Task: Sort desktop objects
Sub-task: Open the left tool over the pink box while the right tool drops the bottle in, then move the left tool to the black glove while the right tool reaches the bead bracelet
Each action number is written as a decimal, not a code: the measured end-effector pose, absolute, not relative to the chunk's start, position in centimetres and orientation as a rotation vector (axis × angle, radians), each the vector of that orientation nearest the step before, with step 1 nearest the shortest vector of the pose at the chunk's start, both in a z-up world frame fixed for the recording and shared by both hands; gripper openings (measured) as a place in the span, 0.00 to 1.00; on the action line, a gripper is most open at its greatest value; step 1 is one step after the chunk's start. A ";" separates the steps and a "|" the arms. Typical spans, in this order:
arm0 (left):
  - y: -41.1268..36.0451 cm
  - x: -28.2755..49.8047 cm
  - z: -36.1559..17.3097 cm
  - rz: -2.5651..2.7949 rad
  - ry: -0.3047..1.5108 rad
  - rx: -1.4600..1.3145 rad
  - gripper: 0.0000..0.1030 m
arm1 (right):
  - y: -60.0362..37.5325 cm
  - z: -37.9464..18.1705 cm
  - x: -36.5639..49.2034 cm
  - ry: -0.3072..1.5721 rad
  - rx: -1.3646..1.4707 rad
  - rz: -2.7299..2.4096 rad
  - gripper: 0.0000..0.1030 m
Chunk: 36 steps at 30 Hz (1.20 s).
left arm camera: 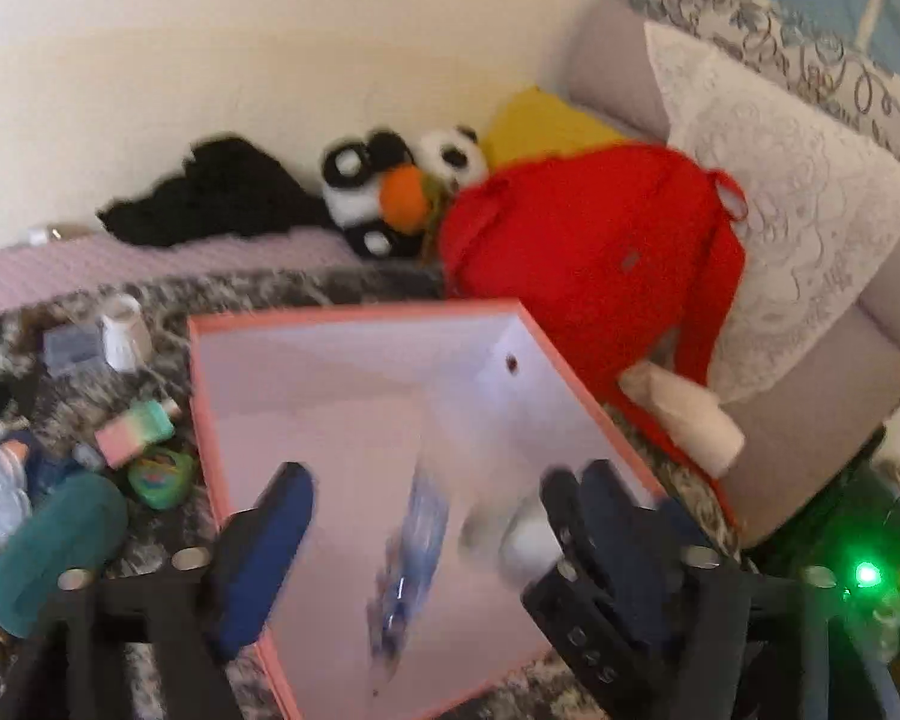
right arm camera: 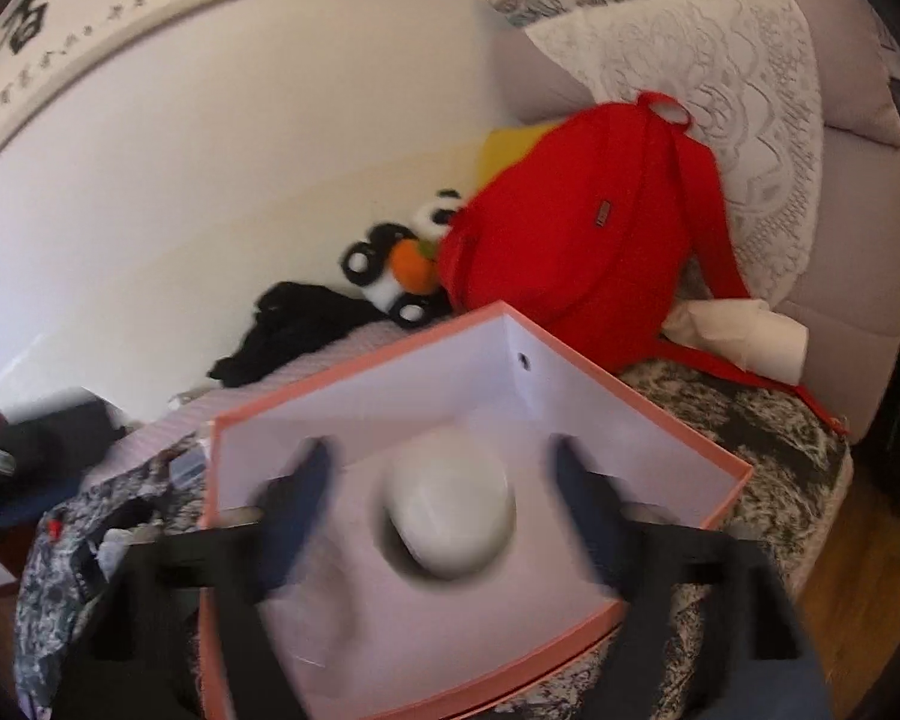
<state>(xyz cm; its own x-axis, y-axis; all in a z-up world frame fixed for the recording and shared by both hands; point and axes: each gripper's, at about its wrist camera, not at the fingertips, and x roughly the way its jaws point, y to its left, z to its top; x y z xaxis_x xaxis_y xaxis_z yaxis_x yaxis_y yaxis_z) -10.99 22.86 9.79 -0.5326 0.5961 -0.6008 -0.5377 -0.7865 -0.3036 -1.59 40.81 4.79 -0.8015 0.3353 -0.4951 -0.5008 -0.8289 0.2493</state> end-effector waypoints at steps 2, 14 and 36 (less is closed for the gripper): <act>21.5 -10.8 10.1 2.330 -0.096 -0.933 0.76 | 40.8 4.8 -1.5 0.533 -0.602 2.560 0.88; 2.0 -9.0 2.1 2.692 -0.160 -1.194 0.76 | 27.3 5.8 -2.7 0.407 -0.649 2.880 0.88; -14.6 -14.2 -11.3 2.703 -0.272 -1.658 0.76 | 12.8 -13.6 -15.9 1.609 -1.805 2.439 0.77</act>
